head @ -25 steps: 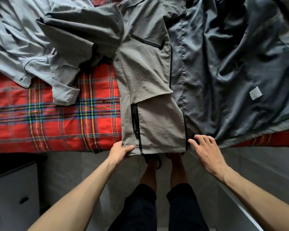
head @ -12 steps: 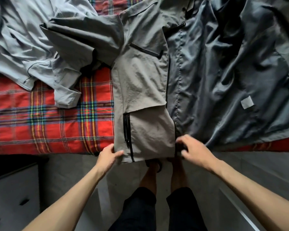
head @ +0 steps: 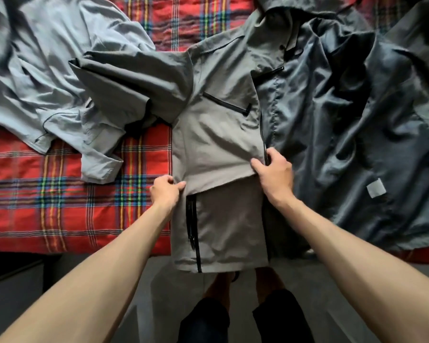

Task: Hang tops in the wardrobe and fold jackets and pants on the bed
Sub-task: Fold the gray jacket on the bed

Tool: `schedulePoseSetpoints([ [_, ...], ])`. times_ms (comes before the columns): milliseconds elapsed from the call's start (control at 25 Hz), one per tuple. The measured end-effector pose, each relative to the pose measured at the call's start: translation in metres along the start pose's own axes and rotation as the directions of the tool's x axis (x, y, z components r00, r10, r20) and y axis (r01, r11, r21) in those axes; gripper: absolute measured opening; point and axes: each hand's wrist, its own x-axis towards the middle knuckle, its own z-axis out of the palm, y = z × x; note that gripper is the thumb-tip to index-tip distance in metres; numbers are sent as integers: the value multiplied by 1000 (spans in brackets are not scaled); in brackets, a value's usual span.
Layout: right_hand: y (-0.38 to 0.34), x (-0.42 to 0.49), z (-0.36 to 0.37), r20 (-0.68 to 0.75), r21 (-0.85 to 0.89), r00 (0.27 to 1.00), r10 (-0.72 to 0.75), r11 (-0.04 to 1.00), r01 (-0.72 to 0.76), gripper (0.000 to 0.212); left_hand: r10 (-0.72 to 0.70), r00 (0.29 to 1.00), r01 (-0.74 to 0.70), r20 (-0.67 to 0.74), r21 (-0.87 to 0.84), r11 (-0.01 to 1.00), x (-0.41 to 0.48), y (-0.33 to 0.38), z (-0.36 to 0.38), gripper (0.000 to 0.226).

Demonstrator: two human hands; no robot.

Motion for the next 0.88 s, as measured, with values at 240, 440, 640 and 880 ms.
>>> schedulePoseSetpoints([
  [240,-27,59,-19,223,212,970,96,966,-144,44,151,972,-162,-178,-49,986,12,51,-16,54],
  [440,-123,187,-6,299,600,943,147,739,-305,37,821,545,-645,-172,540,541,97,196,-32,62],
  [640,-150,249,-6,350,780,886,306,428,-456,43,679,714,-576,167,692,435,182,300,-33,62],
  [880,-167,267,-21,113,798,961,253,553,-239,12,748,657,-666,98,540,515,206,301,-15,20],
])
